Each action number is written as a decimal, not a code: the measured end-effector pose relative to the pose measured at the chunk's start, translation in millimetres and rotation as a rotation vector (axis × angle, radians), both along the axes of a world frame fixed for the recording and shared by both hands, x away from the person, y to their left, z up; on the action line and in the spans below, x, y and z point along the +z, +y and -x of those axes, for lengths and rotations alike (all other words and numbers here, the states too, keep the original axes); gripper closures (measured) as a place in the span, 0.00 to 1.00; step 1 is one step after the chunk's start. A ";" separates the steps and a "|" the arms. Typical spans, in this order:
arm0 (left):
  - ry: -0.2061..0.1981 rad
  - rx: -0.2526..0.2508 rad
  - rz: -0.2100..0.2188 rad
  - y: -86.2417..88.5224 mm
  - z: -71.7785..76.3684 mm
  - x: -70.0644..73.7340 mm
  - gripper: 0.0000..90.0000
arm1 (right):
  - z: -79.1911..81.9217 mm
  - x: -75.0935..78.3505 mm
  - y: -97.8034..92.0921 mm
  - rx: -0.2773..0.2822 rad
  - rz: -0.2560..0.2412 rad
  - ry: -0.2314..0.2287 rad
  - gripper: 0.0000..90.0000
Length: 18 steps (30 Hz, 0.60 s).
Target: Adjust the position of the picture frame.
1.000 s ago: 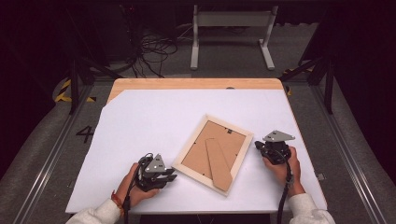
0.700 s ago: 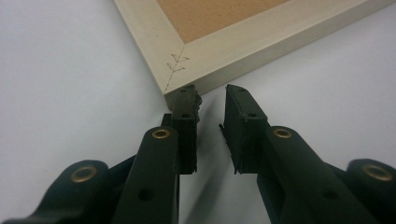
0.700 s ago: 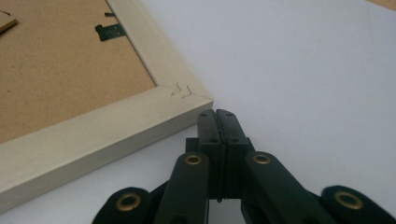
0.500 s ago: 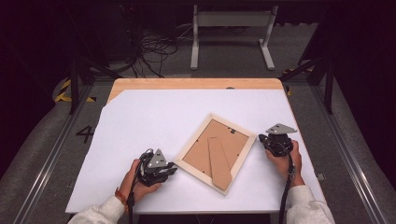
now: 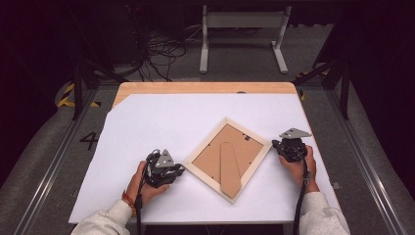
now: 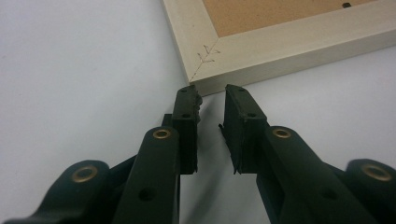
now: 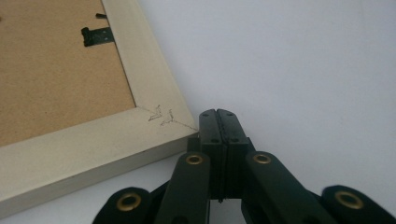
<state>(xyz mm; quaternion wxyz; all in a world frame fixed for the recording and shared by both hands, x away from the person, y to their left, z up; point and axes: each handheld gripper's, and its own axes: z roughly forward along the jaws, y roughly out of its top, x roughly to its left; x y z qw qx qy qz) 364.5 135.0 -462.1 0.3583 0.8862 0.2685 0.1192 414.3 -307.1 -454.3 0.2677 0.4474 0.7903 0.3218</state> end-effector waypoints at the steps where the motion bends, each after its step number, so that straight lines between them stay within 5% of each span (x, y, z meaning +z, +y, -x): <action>1: 0.002 0.001 -0.001 0.4 -0.6 0.1 0.82 | 0.8 0.0 0.1 0.005 -0.004 0.002 1.00; 18: -0.002 0.026 -0.011 2.7 -1.7 0.6 0.79 | 23.9 0.4 14.0 0.097 0.020 0.015 1.00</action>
